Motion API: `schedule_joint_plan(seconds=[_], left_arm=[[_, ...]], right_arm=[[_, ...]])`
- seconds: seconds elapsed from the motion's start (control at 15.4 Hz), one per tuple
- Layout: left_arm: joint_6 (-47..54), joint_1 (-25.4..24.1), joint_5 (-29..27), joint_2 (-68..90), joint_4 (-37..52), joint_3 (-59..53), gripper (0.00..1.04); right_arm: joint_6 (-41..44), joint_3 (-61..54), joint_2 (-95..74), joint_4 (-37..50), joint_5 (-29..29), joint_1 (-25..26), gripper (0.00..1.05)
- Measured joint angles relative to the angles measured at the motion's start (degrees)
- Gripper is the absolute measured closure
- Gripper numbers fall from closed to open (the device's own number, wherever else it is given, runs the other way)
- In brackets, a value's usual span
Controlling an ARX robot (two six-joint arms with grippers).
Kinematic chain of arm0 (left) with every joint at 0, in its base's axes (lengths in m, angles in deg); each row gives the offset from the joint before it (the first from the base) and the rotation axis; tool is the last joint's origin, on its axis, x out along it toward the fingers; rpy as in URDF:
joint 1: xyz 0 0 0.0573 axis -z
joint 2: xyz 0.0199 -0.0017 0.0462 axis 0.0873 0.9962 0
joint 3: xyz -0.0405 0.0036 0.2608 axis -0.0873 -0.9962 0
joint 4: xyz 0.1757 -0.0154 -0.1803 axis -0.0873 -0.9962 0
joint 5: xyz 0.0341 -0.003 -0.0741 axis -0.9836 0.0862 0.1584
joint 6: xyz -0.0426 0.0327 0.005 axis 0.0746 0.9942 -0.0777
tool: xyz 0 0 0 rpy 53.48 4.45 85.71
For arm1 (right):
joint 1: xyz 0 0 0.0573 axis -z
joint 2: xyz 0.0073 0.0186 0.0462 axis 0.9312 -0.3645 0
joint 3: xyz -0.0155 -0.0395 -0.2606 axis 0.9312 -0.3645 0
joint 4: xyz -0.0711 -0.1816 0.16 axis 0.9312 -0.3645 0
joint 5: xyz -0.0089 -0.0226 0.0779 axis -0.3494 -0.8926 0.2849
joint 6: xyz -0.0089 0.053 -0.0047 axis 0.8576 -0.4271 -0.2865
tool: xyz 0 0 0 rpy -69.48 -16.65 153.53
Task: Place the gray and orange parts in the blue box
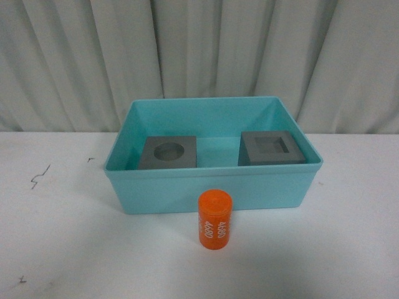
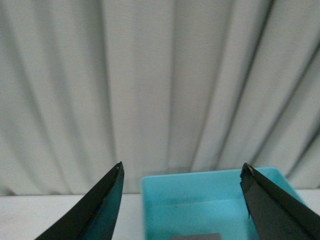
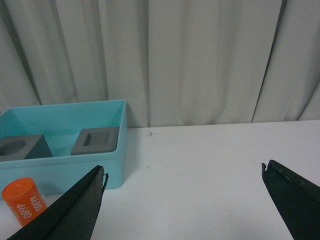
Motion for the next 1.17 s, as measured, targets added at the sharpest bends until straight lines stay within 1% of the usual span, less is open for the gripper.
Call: schedule_joint_plan(seconds=[0.07,0.13,0.33,0.39,0.52,0.65,0.85,0.91,0.98,1.17], left_arm=[[1.2,-2.7,0.4,-3.6,5.5,-7.0,0.45],[1.8,-5.1,1.4,-6.8,8.4,-12.6,0.57],[2.3,-8.6,6.7,-14.1,11.3,-24.7,0.94],[2.2,-9.8,7.6,-16.3,11.8,-27.2,1.04],[2.4,-12.4,9.4,-21.1,12.0,-32.3,1.03],[2.4,-13.8,11.6,-25.2,11.5,-35.8,1.03],[2.4,-16.1,13.5,-31.7,8.8,-39.9,1.03],[2.5,-19.5,17.6,-34.1,7.4,-41.1,1.03],[2.5,-20.8,17.8,-36.0,6.4,-41.8,1.03],[2.5,-20.7,18.4,-42.3,2.1,-44.0,1.03]], right_arm=[[0.0,0.0,0.0,0.0,0.0,0.0,0.06],[0.0,0.0,0.0,0.0,0.0,0.0,0.06],[0.0,0.0,0.0,0.0,0.0,0.0,0.06],[0.0,0.0,0.0,0.0,0.0,0.0,0.06],[0.0,0.0,0.0,0.0,0.0,0.0,0.06],[0.0,0.0,0.0,0.0,0.0,0.0,0.06],[0.0,0.0,0.0,0.0,0.0,0.0,0.06],[0.0,0.0,0.0,0.0,0.0,0.0,0.06],[0.0,0.0,0.0,0.0,0.0,0.0,0.06],[0.0,0.0,0.0,0.0,0.0,0.0,0.06]])
